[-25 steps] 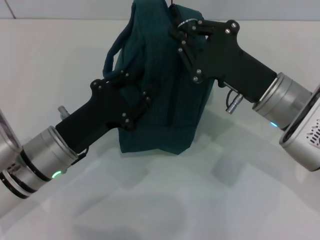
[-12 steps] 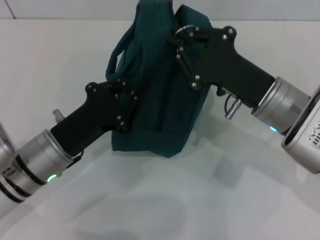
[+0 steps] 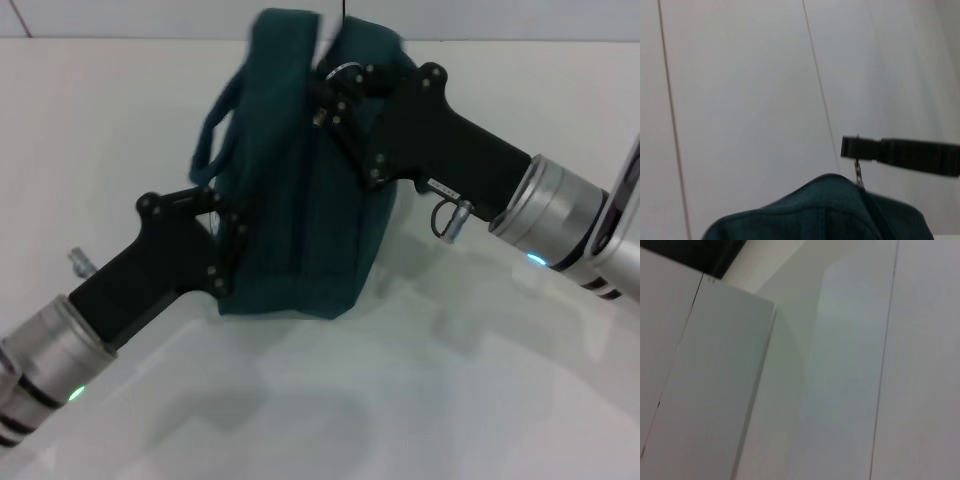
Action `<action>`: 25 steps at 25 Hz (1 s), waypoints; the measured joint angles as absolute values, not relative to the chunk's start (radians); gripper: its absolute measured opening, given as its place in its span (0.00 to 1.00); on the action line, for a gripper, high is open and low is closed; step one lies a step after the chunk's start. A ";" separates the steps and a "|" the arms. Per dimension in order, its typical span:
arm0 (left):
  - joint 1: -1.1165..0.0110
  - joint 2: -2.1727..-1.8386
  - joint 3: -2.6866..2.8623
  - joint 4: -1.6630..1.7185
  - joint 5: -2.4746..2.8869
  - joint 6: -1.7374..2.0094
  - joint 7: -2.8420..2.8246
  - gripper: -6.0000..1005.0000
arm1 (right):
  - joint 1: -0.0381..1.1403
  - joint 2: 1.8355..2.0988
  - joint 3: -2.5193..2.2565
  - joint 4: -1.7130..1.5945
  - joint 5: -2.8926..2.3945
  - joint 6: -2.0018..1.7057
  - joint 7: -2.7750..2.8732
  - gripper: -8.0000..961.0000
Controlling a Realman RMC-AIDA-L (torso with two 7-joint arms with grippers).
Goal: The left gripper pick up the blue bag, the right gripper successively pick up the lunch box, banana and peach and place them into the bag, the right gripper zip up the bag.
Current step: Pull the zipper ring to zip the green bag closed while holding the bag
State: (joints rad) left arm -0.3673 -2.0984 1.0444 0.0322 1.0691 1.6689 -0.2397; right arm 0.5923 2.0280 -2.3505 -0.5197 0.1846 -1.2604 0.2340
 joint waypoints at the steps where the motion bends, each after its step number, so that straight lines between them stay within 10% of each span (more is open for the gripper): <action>1: -0.367 -2.098 1.044 0.032 1.069 1.669 -0.240 0.06 | 0.590 2.028 -2.346 -0.518 0.185 -1.271 0.248 0.10; 25: -0.281 -2.072 1.025 0.035 1.001 1.624 -0.218 0.06 | 0.572 2.028 -2.263 -0.454 0.245 -1.272 0.383 0.09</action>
